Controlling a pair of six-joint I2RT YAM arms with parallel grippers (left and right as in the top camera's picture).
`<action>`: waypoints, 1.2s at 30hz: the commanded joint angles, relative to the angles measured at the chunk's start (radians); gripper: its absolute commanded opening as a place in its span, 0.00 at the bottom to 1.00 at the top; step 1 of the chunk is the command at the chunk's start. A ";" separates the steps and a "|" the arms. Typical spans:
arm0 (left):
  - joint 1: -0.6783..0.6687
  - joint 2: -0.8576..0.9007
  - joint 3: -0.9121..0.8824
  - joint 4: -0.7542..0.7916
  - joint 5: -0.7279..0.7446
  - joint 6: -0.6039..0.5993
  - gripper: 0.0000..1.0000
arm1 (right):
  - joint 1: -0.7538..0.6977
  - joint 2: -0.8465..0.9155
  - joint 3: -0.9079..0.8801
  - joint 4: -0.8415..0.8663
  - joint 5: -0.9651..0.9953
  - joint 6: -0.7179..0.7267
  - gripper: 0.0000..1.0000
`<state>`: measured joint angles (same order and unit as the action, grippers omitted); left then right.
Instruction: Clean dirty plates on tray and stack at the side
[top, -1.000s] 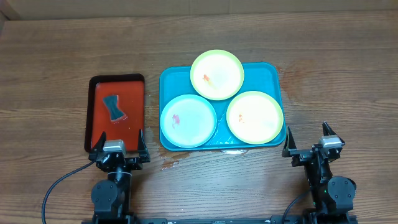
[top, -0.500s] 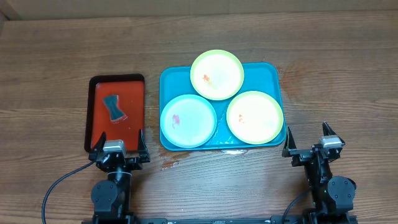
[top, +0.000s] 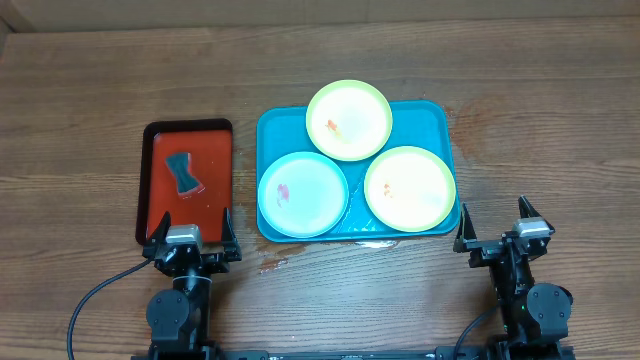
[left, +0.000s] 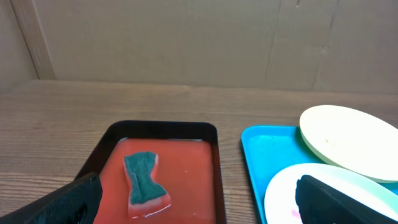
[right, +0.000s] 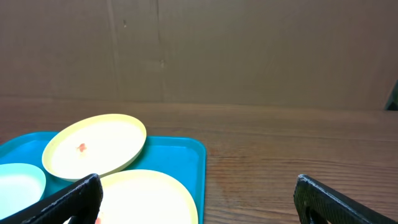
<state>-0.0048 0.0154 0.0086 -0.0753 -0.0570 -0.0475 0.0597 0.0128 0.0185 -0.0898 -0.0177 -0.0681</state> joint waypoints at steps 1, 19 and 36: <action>0.005 -0.011 -0.004 0.002 -0.002 0.026 1.00 | -0.003 -0.010 -0.010 0.005 0.010 -0.004 1.00; 0.005 -0.011 -0.004 0.002 -0.001 0.026 0.99 | -0.003 -0.010 -0.010 0.005 0.010 -0.004 1.00; 0.004 -0.011 -0.004 0.032 -0.022 0.021 0.99 | -0.003 -0.010 -0.010 0.005 0.010 -0.004 1.00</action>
<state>-0.0048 0.0154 0.0086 -0.0669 -0.0692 -0.0402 0.0593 0.0128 0.0185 -0.0902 -0.0181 -0.0681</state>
